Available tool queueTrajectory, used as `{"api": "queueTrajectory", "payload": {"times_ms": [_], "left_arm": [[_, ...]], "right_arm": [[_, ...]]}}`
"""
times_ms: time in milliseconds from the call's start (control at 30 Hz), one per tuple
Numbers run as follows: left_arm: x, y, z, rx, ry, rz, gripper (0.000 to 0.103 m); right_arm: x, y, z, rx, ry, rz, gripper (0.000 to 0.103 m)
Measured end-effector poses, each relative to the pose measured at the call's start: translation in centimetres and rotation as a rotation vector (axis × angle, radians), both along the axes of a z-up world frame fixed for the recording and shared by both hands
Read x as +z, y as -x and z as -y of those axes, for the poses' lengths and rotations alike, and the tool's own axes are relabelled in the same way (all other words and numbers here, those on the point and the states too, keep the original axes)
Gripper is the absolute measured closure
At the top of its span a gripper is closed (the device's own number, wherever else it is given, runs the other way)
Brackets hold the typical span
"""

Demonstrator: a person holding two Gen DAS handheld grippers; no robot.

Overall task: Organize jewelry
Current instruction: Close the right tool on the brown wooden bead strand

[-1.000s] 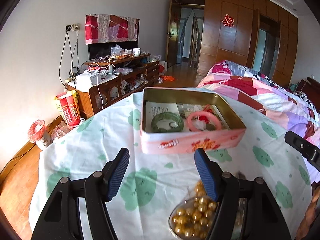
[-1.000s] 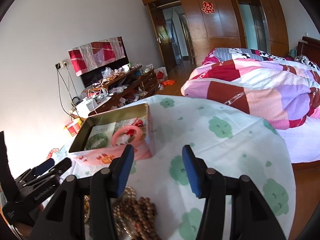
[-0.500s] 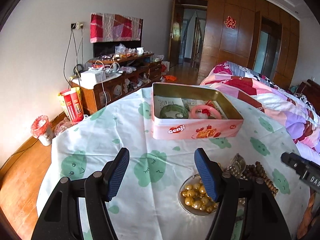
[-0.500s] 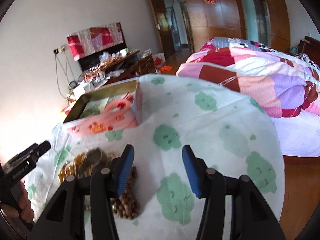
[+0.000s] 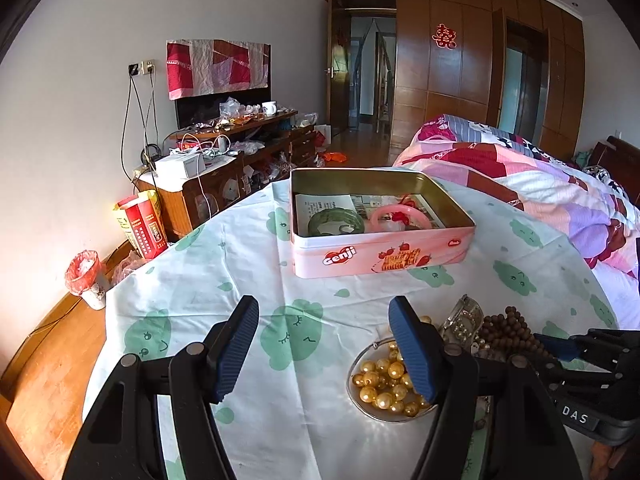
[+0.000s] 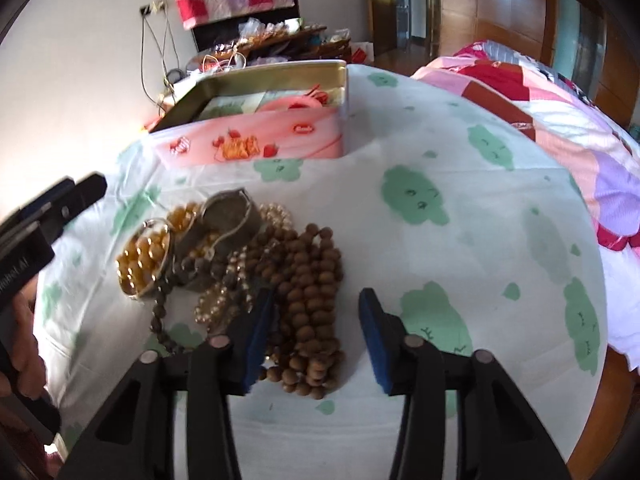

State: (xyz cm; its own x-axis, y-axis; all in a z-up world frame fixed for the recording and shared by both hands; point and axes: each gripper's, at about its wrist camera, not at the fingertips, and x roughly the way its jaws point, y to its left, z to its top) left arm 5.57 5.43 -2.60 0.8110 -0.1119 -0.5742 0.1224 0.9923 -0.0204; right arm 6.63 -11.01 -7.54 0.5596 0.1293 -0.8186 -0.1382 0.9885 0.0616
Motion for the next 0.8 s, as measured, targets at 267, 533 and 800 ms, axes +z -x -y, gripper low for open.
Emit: {"api": "queueTrajectory", "payload": {"times_ms": [267,533,800], "left_arm": [[0.1,0.4,-0.3,-0.032,0.035,-0.006,0.035],[-1.4,1.1,0.3,-0.109,-0.034,-0.067,0.035],[-2.9,0.4,0.1,-0.102,-0.004,-0.169,0.055]], "right_arm": [[0.6,0.6,0.8,-0.02,-0.039,0.034,0.078],[4.0,1.9,2.8,-0.086,-0.135,0.2,0.078],[3.1,1.4,2.8,-0.092,-0.155,0.169,0.078]]}}
